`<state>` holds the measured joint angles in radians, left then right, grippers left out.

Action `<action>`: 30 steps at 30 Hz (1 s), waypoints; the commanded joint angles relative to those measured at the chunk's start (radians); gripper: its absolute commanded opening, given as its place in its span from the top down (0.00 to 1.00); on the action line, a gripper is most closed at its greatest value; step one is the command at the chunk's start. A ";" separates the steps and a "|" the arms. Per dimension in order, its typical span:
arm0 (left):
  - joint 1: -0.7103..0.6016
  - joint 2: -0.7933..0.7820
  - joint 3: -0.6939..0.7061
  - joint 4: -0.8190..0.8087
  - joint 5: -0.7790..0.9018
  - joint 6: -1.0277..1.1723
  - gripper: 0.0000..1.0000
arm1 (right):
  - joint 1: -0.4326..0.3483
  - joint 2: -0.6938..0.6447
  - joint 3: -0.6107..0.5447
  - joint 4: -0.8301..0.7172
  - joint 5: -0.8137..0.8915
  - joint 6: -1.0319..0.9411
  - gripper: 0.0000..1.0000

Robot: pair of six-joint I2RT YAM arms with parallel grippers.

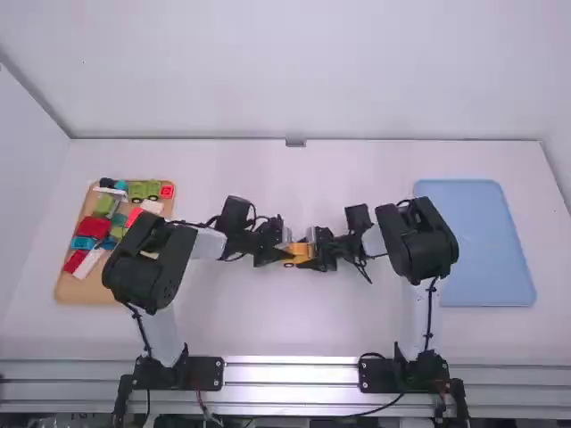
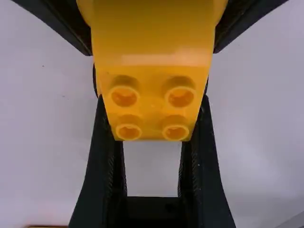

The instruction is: Assemble lego blocks to make yellow taxi

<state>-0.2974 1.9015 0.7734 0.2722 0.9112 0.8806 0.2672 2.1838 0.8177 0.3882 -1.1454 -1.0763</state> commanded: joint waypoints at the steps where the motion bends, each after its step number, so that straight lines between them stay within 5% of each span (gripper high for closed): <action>1: -0.047 0.029 -0.018 -0.044 -0.121 0.006 0.98 | 0.003 0.015 -0.007 -0.008 0.043 0.013 0.55; 30: -0.123 0.029 0.020 -0.212 -0.304 0.033 0.98 | 0.002 0.015 -0.006 -0.010 0.047 0.017 0.54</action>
<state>-0.3660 1.8698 0.8444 0.1051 0.7513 0.9096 0.2550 2.1838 0.8177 0.3824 -1.1465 -1.0805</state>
